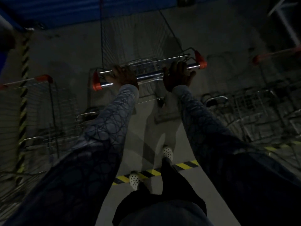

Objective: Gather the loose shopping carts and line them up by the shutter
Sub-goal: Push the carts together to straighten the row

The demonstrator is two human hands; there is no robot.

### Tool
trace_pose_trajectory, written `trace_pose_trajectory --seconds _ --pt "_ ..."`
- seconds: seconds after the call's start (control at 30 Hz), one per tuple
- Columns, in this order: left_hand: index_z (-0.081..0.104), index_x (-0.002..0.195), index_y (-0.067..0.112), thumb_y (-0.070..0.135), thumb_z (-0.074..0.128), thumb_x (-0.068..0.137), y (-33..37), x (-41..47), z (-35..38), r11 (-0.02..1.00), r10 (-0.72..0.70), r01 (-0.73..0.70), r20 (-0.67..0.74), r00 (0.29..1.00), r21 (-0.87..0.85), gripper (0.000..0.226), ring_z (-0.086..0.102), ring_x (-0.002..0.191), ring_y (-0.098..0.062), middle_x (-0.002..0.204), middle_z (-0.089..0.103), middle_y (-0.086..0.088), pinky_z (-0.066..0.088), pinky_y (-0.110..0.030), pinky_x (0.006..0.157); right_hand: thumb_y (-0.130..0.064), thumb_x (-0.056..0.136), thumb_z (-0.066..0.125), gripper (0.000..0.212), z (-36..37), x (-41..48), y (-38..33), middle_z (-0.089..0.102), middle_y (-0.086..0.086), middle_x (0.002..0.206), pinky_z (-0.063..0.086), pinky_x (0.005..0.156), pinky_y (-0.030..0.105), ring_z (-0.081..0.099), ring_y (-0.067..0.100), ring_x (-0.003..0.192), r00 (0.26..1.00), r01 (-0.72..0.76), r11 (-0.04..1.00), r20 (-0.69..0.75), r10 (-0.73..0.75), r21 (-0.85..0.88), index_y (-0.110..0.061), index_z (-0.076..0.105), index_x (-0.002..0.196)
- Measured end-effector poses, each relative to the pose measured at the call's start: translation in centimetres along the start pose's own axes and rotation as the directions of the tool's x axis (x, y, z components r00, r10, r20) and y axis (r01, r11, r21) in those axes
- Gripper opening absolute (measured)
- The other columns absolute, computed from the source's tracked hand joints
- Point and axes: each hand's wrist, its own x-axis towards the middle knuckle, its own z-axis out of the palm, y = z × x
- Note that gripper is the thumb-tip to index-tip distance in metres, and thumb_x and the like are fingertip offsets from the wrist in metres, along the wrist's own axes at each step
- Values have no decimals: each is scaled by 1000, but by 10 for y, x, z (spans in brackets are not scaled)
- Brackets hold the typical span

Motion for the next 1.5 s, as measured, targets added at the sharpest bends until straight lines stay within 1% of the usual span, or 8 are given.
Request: trace_pose_trajectory --seconds 0.07,0.27,0.33,0.47,0.6,0.8,1.07,1.5 --pt "35 151 12 19 20 106 24 17 -5 1000 -28 28 -21 999 14 48 12 150 -34 161 22 -19 4 -69 116 -48 106 35 56 -1 30 15 44 12 152 21 113 66 33 29 146 960 -6 998 280 22 -59 -10 47 146" --pt "21 156 6 42 42 102 65 18 -6 993 117 -118 -38 992 -27 68 19 147 -41 159 26 -21 3 -61 119 -50 108 24 63 -6 104 56 21 9 166 5 118 68 12 28 154 872 66 996 489 -26 -65 -13 25 158" --pt "23 156 5 41 51 97 62 7 -1 986 125 -132 -75 989 -104 74 18 148 -43 160 23 -23 4 -57 120 -50 107 24 63 -10 107 67 19 10 166 5 119 68 10 28 154 873 68 996 486 -31 -58 -13 23 159" --pt "10 156 1 43 64 88 49 -17 8 976 214 -212 -59 975 46 97 13 148 -45 161 14 -26 2 -60 120 -52 106 31 65 -10 82 80 21 12 166 4 119 64 9 29 155 884 -3 1000 468 -11 30 -12 29 157" --pt "11 157 2 42 66 90 40 -51 7 974 222 -221 -24 975 50 95 17 147 -40 161 15 -24 5 -54 121 -67 98 32 73 -14 39 97 37 13 158 12 118 67 24 32 150 913 -17 997 407 -16 78 -12 49 145" --pt "22 153 3 47 74 80 22 -133 34 954 296 -293 -47 954 55 100 25 143 -40 156 24 -26 9 -57 120 -73 96 25 77 -51 -38 147 37 7 157 6 117 65 22 29 150 882 65 998 466 -66 18 -19 45 147" --pt "34 146 5 47 71 74 24 -280 90 941 339 -329 -190 922 83 91 34 137 -41 147 38 -22 10 -59 117 -82 75 5 105 -105 -148 245 43 16 152 18 114 65 35 38 142 879 224 973 442 -179 -52 -15 49 143" --pt "52 126 6 47 68 69 12 -460 148 911 401 -405 -379 834 74 72 49 114 -39 123 54 -20 29 -61 109 -87 70 2 101 -163 -285 347 43 8 148 20 115 61 31 33 145 850 301 952 470 -240 -59 -29 49 138"
